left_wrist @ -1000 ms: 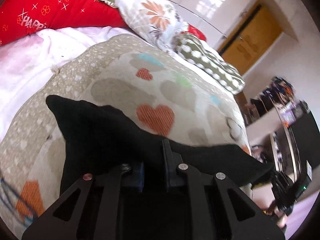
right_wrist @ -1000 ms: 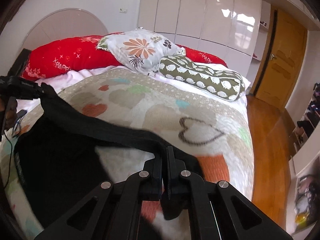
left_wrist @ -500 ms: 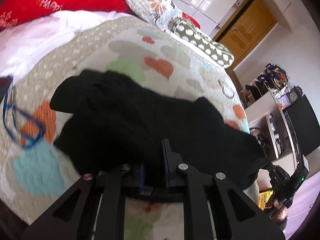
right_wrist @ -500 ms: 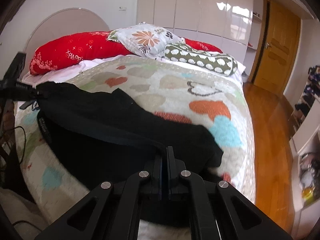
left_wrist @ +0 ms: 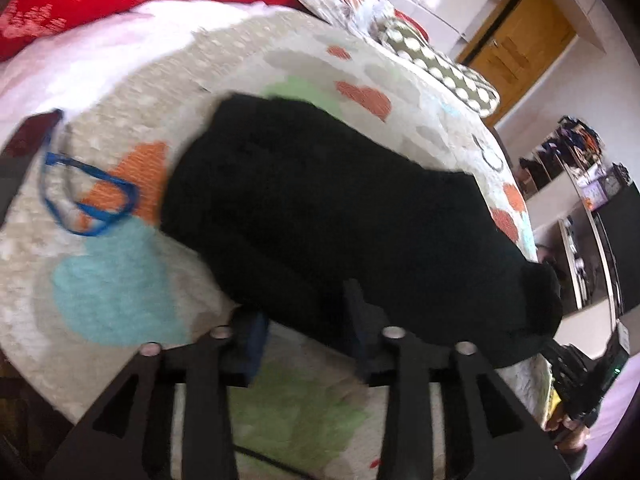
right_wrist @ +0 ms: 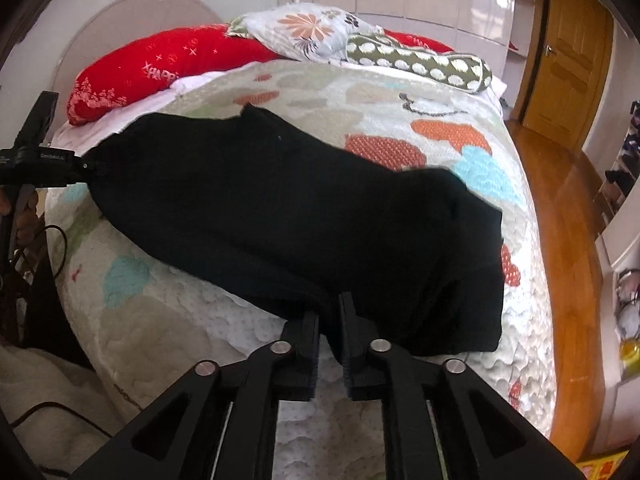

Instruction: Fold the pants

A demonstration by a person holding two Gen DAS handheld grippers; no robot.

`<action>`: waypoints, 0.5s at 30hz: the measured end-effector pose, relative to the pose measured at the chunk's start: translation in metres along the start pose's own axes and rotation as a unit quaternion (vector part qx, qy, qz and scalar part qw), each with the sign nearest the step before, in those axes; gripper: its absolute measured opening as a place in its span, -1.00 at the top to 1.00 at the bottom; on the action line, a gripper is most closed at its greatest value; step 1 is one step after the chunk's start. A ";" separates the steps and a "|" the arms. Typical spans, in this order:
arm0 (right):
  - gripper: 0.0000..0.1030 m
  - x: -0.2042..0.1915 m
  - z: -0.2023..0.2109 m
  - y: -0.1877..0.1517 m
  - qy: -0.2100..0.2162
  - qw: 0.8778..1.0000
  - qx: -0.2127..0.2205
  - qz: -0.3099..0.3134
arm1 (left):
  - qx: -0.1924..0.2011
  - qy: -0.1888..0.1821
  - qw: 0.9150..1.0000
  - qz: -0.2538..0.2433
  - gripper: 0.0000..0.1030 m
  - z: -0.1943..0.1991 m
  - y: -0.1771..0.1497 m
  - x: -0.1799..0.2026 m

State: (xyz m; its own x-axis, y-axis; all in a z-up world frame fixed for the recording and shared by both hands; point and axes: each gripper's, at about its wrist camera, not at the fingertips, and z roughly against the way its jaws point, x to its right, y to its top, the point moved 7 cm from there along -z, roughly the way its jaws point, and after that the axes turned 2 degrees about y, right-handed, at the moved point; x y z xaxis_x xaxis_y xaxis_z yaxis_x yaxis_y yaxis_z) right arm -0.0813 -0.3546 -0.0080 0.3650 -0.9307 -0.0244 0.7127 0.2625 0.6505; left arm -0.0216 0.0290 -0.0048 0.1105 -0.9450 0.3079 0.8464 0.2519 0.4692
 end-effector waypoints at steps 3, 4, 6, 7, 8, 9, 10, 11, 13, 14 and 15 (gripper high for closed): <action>0.43 -0.006 0.014 0.011 0.006 1.000 0.016 0.007 | 0.035 0.012 0.999 0.016 -0.11 0.025 0.010 -0.022; 0.38 -0.009 0.018 0.016 0.013 1.000 0.024 0.007 | 0.044 0.019 0.999 0.020 -0.15 0.031 0.013 -0.029; 0.26 -0.019 0.023 0.027 0.036 0.998 0.041 0.007 | 0.054 0.031 0.998 0.029 -0.19 0.039 0.021 -0.044; 0.23 -0.026 0.022 0.033 0.051 0.997 0.049 0.006 | 0.055 0.037 0.997 0.032 -0.19 0.040 0.024 -0.050; 0.18 -0.032 0.019 0.039 0.063 0.997 0.053 0.006 | 0.055 0.042 0.997 0.034 -0.18 0.040 0.027 -0.053; 0.15 -0.041 0.014 0.046 0.075 0.996 0.058 0.007 | 0.054 0.043 0.997 0.033 -0.18 0.040 0.029 -0.055; 0.13 -0.050 0.008 0.053 0.080 0.995 0.060 0.011 | 0.054 0.041 0.997 0.031 -0.18 0.040 0.030 -0.053; 0.06 -0.057 0.002 0.059 0.080 0.995 0.062 0.016 | 0.055 0.038 0.997 0.026 -0.19 0.039 0.031 -0.049; 0.01 -0.067 -0.017 0.077 0.071 0.995 0.063 0.019 | 0.053 0.034 0.998 0.008 -0.19 0.035 0.033 -0.038; 0.01 -0.069 -0.027 0.091 0.070 0.995 0.070 0.013 | 0.050 0.032 0.998 -0.003 -0.18 0.031 0.034 -0.031; -0.04 -0.070 -0.034 0.102 0.068 0.995 0.078 0.008 | 0.048 0.031 0.998 -0.009 -0.19 0.027 0.035 -0.026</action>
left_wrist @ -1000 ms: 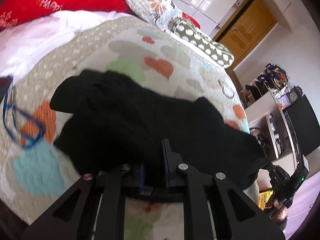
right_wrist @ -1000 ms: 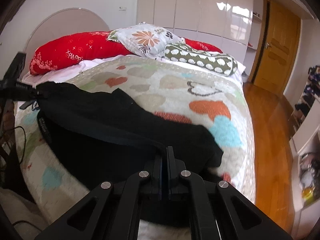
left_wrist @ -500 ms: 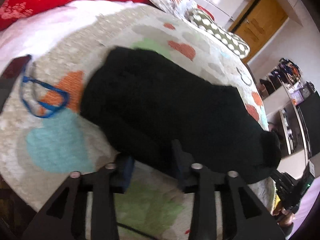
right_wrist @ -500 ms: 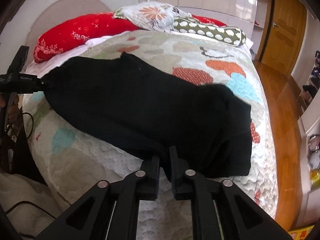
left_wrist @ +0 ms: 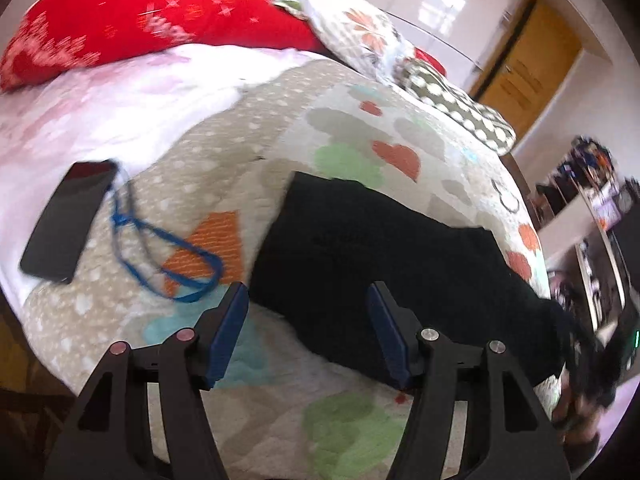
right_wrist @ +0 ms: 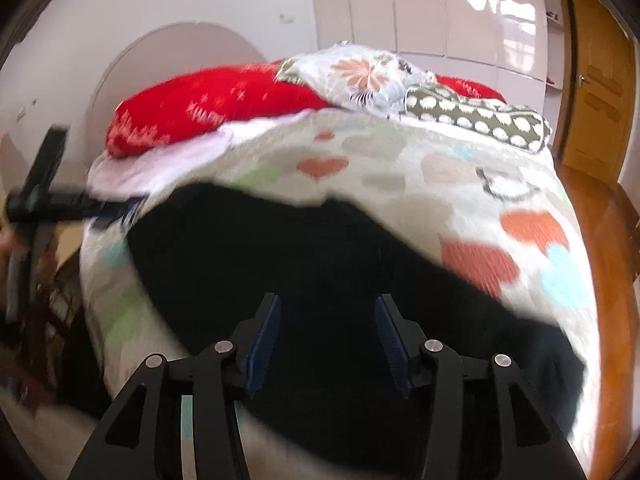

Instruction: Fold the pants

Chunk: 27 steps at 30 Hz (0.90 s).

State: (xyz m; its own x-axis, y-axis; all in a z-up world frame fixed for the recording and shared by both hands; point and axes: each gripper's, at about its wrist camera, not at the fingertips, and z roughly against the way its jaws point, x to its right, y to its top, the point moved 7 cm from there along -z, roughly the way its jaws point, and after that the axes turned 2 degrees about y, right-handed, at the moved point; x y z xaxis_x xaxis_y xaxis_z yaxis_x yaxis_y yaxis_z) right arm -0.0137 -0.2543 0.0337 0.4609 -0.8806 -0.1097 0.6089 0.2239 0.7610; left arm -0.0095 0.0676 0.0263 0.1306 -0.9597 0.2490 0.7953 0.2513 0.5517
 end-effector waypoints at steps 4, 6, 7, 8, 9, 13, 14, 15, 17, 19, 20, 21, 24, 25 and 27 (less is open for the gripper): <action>-0.22 0.008 -0.058 0.041 -0.016 1.000 -0.011 -0.017 | -0.002 -0.001 1.000 -0.018 -0.19 -0.015 0.002 0.019; -0.22 0.007 -0.083 0.053 -0.011 1.000 -0.024 -0.012 | -0.004 0.009 1.000 -0.025 -0.19 -0.026 0.003 0.024; -0.22 0.006 -0.099 0.057 -0.010 0.999 -0.037 -0.004 | -0.005 0.012 1.000 -0.028 -0.19 -0.029 0.004 0.025; -0.18 0.007 -0.109 0.058 -0.011 0.999 -0.046 0.001 | -0.006 0.017 0.999 -0.032 -0.19 -0.034 0.004 0.027; 0.07 0.007 -0.122 0.058 -0.009 0.998 -0.060 0.007 | -0.006 0.022 0.999 -0.036 -0.19 -0.038 0.005 0.029; 0.96 0.018 -0.152 0.053 0.005 0.995 -0.097 -0.008 | -0.010 0.029 0.999 -0.037 -0.19 -0.048 0.009 0.030; 0.97 0.021 -0.150 0.058 0.008 0.996 -0.087 -0.013 | -0.007 0.030 0.999 -0.039 -0.19 -0.048 0.011 0.030; 0.98 0.024 -0.146 0.064 0.009 0.997 -0.074 -0.019 | -0.003 0.033 0.999 -0.041 -0.19 -0.049 0.012 0.030; 0.98 0.031 -0.143 0.072 0.008 0.998 -0.056 -0.032 | -0.002 0.046 0.998 -0.040 -0.26 -0.055 0.011 0.027; 0.99 0.035 -0.155 0.072 -0.001 0.997 -0.064 -0.036 | -0.009 0.053 0.998 -0.034 -0.27 -0.064 0.008 0.023; 0.99 0.034 -0.163 0.069 -0.004 0.997 -0.072 -0.032 | -0.008 0.058 0.998 -0.035 -0.31 -0.068 0.007 0.022; 0.99 0.034 -0.170 0.065 -0.008 0.996 -0.081 -0.028 | -0.004 0.065 0.997 -0.037 -0.35 -0.070 0.006 0.021; 0.99 0.037 -0.178 0.060 -0.008 0.996 -0.087 -0.033 | 0.005 0.075 0.996 -0.044 -0.50 -0.073 0.004 0.023; 0.99 0.038 -0.174 0.060 -0.006 0.996 -0.086 -0.039 | 0.005 0.077 0.996 -0.045 -0.52 -0.073 0.004 0.023; 0.96 0.040 -0.163 0.063 -0.008 0.996 -0.079 -0.041 | 0.006 0.083 0.995 -0.046 -0.52 -0.071 0.005 0.024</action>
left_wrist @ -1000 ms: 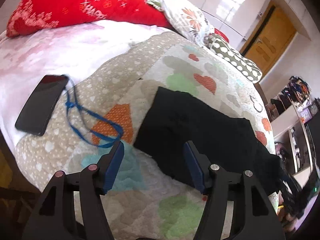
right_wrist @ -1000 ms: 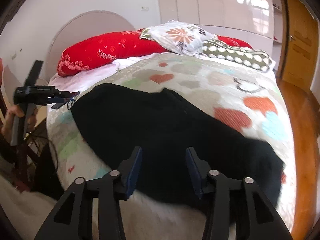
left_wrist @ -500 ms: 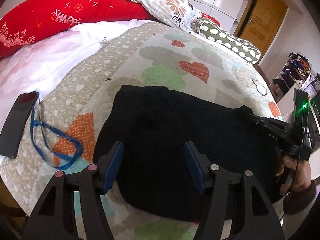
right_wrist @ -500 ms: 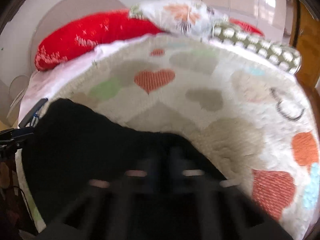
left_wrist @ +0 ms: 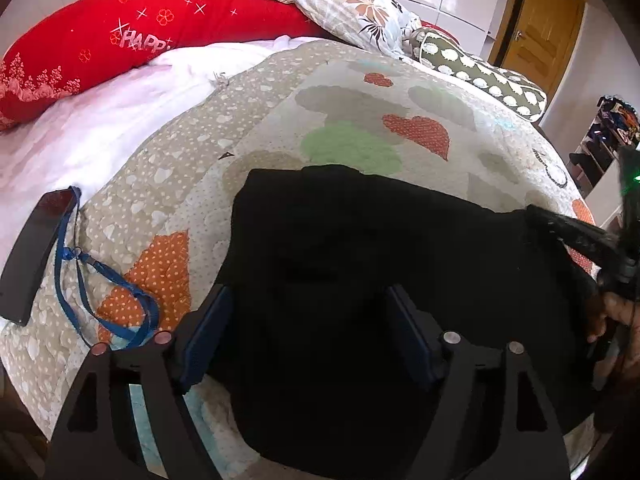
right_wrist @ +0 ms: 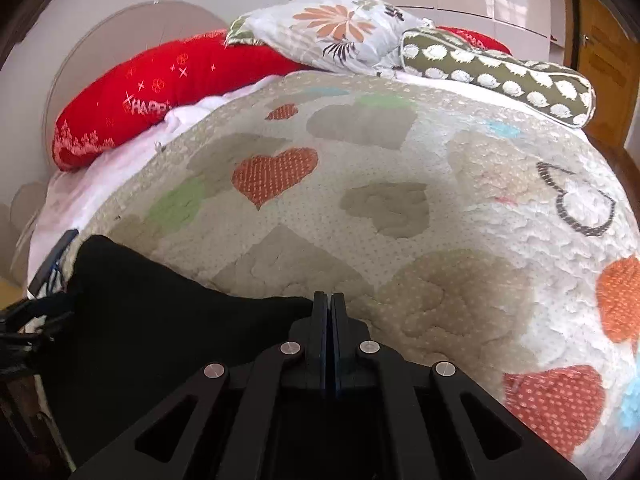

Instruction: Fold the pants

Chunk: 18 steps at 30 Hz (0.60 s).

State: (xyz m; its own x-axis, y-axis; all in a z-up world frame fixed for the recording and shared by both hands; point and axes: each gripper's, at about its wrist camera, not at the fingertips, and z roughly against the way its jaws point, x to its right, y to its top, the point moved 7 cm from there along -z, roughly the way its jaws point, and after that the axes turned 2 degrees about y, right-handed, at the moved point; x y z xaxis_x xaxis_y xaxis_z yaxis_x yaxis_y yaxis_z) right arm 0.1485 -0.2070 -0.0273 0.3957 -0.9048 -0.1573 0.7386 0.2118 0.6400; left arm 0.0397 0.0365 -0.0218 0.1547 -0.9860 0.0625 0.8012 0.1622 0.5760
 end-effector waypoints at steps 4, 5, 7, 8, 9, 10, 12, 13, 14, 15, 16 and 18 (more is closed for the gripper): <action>0.72 0.001 0.032 -0.001 -0.017 1.000 0.021 0.002 | 0.005 -0.004 1.000 0.005 -0.52 0.012 0.002 0.001; 0.51 0.000 0.043 -0.005 -0.012 1.000 0.027 -0.002 | 0.007 -0.004 1.000 0.004 -0.52 0.016 0.002 0.001; 0.27 -0.003 0.058 -0.012 -0.004 0.999 0.034 -0.003 | 0.014 0.000 1.000 -0.001 -0.52 0.022 0.003 0.004; 0.22 -0.006 0.065 -0.020 -0.002 0.999 0.035 -0.001 | 0.016 -0.001 1.000 -0.003 -0.52 0.026 0.003 0.005; 0.22 -0.009 0.070 -0.025 0.000 0.999 0.034 0.003 | 0.017 -0.003 1.000 -0.004 -0.52 0.028 0.003 0.007; 0.22 -0.013 0.076 -0.034 0.003 0.999 0.031 0.007 | 0.016 -0.007 1.000 -0.005 -0.52 0.031 0.002 0.009; 0.12 -0.019 0.082 -0.051 0.009 1.000 0.024 0.012 | 0.017 -0.009 1.000 -0.009 -0.52 0.035 0.001 0.014; 0.08 -0.021 0.084 -0.061 0.012 1.000 0.018 0.010 | 0.019 -0.011 1.000 -0.012 -0.52 0.039 0.000 0.017; 0.05 -0.022 0.084 -0.067 0.013 1.000 0.014 0.009 | 0.021 -0.013 1.000 -0.014 -0.52 0.042 -0.001 0.020; 0.05 -0.022 0.084 -0.075 0.012 1.000 0.010 0.006 | 0.022 -0.015 0.999 -0.017 -0.52 0.045 -0.001 0.024; 0.05 -0.021 0.081 -0.081 0.011 1.000 0.006 0.000 | 0.022 -0.018 0.999 -0.019 -0.52 0.048 -0.002 0.028; 0.05 -0.019 0.075 -0.091 0.010 1.000 -0.005 -0.017 | 0.021 -0.028 0.999 -0.025 -0.52 0.054 -0.003 0.037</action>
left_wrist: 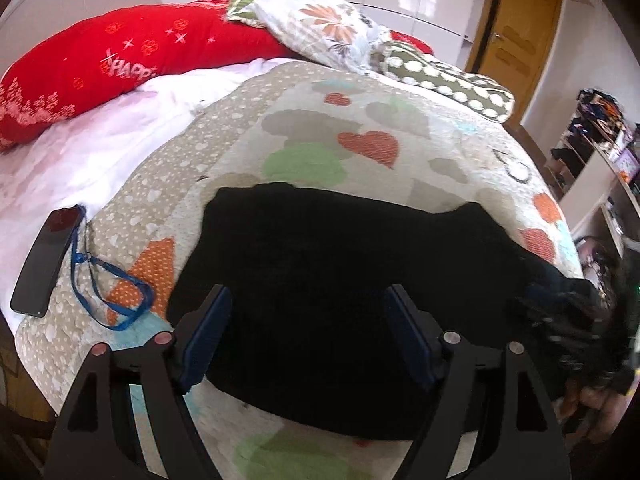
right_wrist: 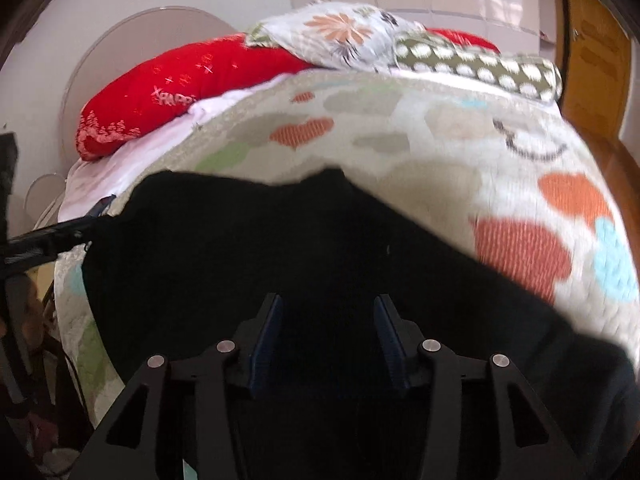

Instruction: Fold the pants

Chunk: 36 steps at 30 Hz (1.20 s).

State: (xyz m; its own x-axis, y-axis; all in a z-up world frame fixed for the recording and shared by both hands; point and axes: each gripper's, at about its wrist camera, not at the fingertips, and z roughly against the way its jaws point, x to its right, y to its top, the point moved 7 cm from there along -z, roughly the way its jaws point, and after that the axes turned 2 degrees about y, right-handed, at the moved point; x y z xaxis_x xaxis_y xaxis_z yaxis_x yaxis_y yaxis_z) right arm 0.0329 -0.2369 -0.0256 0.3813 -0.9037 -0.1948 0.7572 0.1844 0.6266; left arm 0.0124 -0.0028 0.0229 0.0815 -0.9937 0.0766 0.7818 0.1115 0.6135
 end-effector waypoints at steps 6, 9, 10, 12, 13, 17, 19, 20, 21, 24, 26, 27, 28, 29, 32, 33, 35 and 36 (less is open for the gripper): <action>-0.10 0.005 0.036 -0.009 0.002 0.999 0.038 -0.018 | -0.003 -0.042 0.999 -0.025 -0.52 0.013 -0.002 0.036; -0.22 0.021 0.064 -0.018 -0.011 0.997 0.060 -0.041 | -0.011 -0.065 0.997 -0.040 -0.52 0.009 -0.005 0.058; -0.22 0.029 0.074 -0.024 -0.020 0.997 0.063 -0.049 | -0.014 -0.069 0.997 -0.044 -0.52 0.008 -0.006 0.063; -0.22 0.047 0.092 -0.035 -0.044 0.995 0.068 -0.061 | -0.025 -0.081 0.995 -0.052 -0.52 0.001 -0.009 0.077; -0.22 0.058 0.104 -0.042 -0.058 0.993 0.073 -0.070 | -0.029 -0.085 0.994 -0.056 -0.52 -0.001 -0.010 0.083; -0.23 0.097 0.142 -0.065 -0.085 0.985 0.091 -0.116 | -0.039 -0.094 0.992 -0.078 -0.52 -0.010 -0.013 0.106; -0.24 0.115 0.152 -0.077 -0.092 0.981 0.091 -0.141 | -0.044 -0.097 0.991 -0.085 -0.52 -0.015 -0.016 0.115; -0.24 0.121 0.155 -0.081 -0.092 0.980 0.090 -0.151 | -0.047 -0.098 0.990 -0.086 -0.52 -0.017 -0.017 0.119; -0.24 0.127 0.154 -0.085 -0.086 0.979 0.088 -0.163 | -0.052 -0.100 0.990 -0.088 -0.52 -0.020 -0.019 0.122; -0.24 0.130 0.146 -0.089 -0.063 0.979 0.080 -0.177 | -0.063 -0.105 0.988 -0.097 -0.52 -0.026 -0.023 0.133; -0.24 0.129 0.136 -0.091 -0.057 0.980 0.065 -0.180 | -0.066 -0.105 0.987 -0.104 -0.52 -0.028 -0.026 0.138; -0.24 0.129 0.131 -0.092 -0.055 0.980 0.061 -0.181 | -0.068 -0.106 0.986 -0.106 -0.52 -0.028 -0.027 0.140; -0.24 0.129 0.128 -0.093 -0.053 0.980 0.059 -0.183 | -0.068 -0.107 0.986 -0.107 -0.52 -0.029 -0.027 0.141; -0.24 0.130 0.124 -0.092 -0.050 0.979 0.059 -0.188 | -0.070 -0.107 0.986 -0.106 -0.52 -0.029 -0.028 0.142; -0.28 0.140 0.119 -0.084 -0.030 0.973 0.078 -0.213 | -0.076 -0.107 0.986 -0.105 -0.52 -0.032 -0.031 0.142; -0.28 0.142 0.121 -0.075 -0.019 0.972 0.087 -0.217 | -0.079 -0.106 0.986 -0.105 -0.52 -0.033 -0.032 0.142; -0.28 0.141 0.137 -0.060 0.005 0.968 0.128 -0.217 | -0.079 -0.106 0.986 -0.103 -0.52 -0.033 -0.032 0.142; -0.29 0.141 0.153 -0.051 0.023 0.961 0.164 -0.221 | -0.078 -0.107 0.986 -0.102 -0.52 -0.032 -0.032 0.141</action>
State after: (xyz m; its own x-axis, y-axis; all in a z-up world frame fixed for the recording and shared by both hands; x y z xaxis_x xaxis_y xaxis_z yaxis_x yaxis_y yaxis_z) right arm -0.0327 -0.4326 0.0306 0.0889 -0.8466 -0.5247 0.6461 -0.3519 0.6773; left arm 0.0186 -0.1469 -0.0109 -0.2055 -0.9688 0.1383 0.8550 -0.1090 0.5070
